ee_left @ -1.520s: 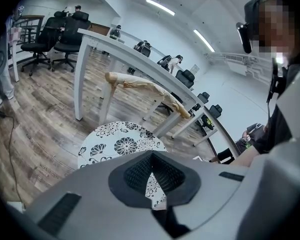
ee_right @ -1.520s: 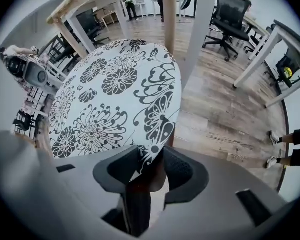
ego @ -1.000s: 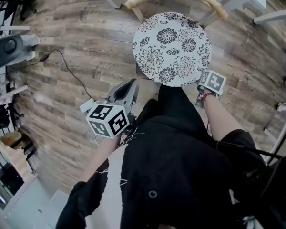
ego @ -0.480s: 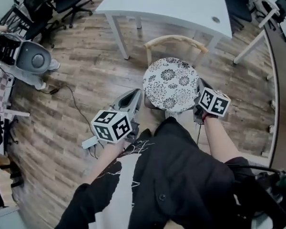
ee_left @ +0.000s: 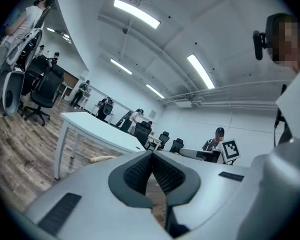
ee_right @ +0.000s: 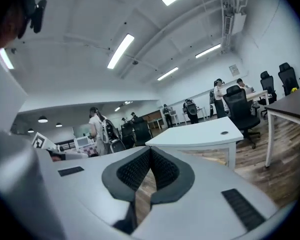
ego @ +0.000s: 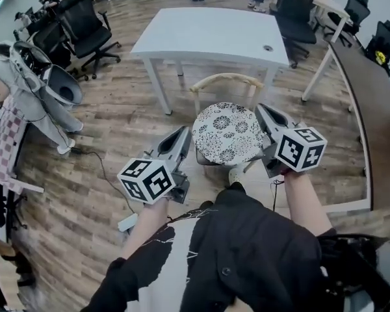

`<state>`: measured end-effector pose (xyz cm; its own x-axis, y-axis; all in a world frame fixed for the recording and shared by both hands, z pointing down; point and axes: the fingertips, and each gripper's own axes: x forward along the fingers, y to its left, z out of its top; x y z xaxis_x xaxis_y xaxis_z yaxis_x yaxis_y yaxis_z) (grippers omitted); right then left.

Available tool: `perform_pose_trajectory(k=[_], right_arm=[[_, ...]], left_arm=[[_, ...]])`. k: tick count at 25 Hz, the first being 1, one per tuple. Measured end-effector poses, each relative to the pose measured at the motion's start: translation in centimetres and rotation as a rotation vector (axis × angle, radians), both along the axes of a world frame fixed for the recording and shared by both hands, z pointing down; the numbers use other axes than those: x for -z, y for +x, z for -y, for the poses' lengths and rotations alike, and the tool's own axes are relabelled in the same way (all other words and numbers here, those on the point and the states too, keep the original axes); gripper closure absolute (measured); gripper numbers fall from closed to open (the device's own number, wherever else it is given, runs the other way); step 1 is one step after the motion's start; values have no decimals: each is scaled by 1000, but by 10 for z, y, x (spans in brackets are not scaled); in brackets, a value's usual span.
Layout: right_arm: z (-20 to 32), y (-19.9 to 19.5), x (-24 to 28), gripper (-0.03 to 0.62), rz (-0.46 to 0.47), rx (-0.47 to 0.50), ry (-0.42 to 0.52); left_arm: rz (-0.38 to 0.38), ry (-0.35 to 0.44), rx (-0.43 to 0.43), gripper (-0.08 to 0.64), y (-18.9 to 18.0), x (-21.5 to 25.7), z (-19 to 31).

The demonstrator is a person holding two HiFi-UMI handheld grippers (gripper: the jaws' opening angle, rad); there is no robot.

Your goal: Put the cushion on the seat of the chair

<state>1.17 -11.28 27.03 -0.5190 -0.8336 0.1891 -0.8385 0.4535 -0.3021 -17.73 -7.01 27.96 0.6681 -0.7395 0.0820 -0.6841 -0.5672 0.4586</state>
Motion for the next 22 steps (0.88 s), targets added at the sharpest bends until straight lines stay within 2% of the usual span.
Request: perform_pose_trajectory(k=[5,7,15,22], right_arm=[[-36,0,53,577,134,43,55],[-43,0,67,577,161,62,70],[-66,7,65,577,-46,109,110],[-84,32,70,577,-56,129,87]], left_arm=[[-7,89,-51,555,21,36,-27],[3,126,-57,555,25,49,-34],[21,152,-27,555,37,65,-54],[3,133,-9,555,61,71,-72]])
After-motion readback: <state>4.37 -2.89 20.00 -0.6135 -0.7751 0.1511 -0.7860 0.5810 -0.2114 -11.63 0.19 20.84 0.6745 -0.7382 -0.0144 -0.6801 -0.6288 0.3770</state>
